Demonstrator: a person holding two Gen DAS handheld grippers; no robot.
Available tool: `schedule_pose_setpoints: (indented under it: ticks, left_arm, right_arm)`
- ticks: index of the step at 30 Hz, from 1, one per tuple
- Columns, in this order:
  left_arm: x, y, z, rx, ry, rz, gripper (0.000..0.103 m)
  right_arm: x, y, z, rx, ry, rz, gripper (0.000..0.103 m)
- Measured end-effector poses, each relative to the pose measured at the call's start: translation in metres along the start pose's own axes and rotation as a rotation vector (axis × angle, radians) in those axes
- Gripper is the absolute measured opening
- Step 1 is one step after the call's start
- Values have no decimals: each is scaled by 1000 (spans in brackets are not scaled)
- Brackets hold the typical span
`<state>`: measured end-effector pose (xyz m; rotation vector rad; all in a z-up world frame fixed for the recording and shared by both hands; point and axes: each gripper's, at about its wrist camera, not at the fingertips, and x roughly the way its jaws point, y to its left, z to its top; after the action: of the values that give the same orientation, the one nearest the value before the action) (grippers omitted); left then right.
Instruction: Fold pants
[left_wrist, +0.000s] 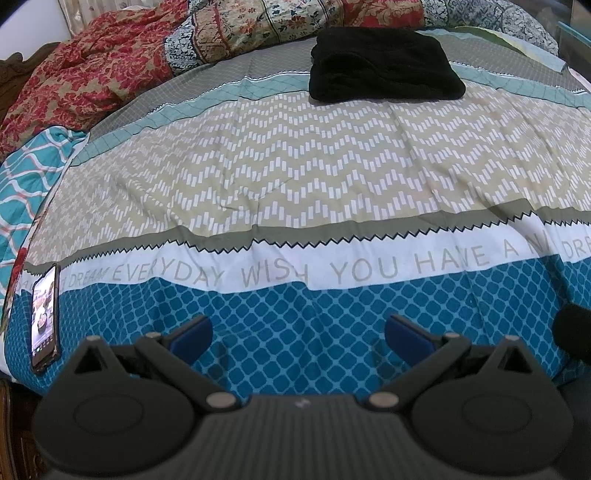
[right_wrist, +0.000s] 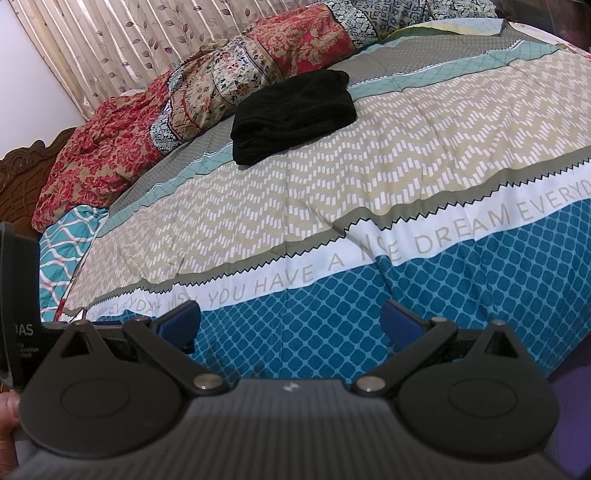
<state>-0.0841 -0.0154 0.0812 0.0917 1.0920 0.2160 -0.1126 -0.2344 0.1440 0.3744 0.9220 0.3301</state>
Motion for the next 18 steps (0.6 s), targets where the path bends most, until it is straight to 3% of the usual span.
schedule_pose_setpoints:
  ticks: [18]
  left_arm:
    - [1, -2, 0, 6, 6, -1, 103]
  right_arm:
    - [0, -1, 0, 12, -1, -1, 103]
